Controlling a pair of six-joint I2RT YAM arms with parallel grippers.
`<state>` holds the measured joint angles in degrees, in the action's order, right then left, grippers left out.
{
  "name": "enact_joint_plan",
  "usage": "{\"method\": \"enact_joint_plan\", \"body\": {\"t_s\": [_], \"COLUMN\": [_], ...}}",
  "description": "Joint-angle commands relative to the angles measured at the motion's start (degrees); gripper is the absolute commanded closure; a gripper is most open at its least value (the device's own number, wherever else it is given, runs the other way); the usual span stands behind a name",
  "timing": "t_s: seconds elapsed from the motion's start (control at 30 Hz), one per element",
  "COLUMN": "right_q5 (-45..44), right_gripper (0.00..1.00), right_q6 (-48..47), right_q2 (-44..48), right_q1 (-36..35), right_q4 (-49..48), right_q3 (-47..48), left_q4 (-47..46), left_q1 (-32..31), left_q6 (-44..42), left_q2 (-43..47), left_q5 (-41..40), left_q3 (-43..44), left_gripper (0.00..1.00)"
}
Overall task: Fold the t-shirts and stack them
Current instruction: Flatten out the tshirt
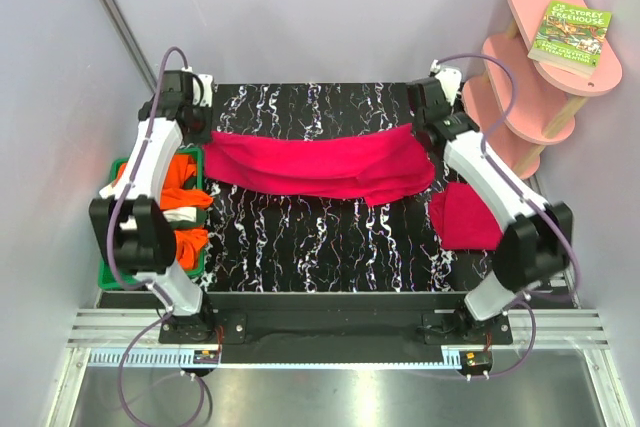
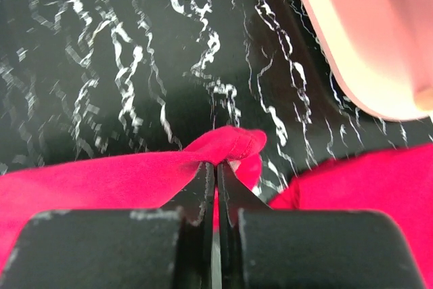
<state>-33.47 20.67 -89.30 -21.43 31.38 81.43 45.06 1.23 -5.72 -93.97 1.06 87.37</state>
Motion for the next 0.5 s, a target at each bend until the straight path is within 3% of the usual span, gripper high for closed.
{"method": "enact_joint_plan", "body": {"t_s": [0.0, 0.27, 0.33, 0.47], "right_q5": [1.57, 3.06, 4.82, 5.96], "right_gripper": [1.00, 1.00, 1.00, 0.66], "right_q6": [0.60, -1.06, -0.81, -0.54], "right_q2": [-7.54, -26.44, -30.22, -33.83], "right_q1": [3.14, 6.92, 7.54, 8.07], "right_q4": [-3.87, -4.04, -3.87, -3.43], "right_q3": [8.82, 27.98, 31.75, 34.59], "left_q4": [-6.47, -6.12, -5.86, -5.77], "left_q1": [0.35, 0.26, 0.17, 0.08], "left_q6": [1.32, 2.55, 2.46, 2.64], "left_q2": [-7.68, -21.24, -23.44, -24.42], "left_q5": [-0.88, -4.58, -4.84, -4.84], "left_q3": [8.94, 24.84, 26.53, 26.80], "left_gripper": [1.00, 0.99, 0.89, 0.54]}}
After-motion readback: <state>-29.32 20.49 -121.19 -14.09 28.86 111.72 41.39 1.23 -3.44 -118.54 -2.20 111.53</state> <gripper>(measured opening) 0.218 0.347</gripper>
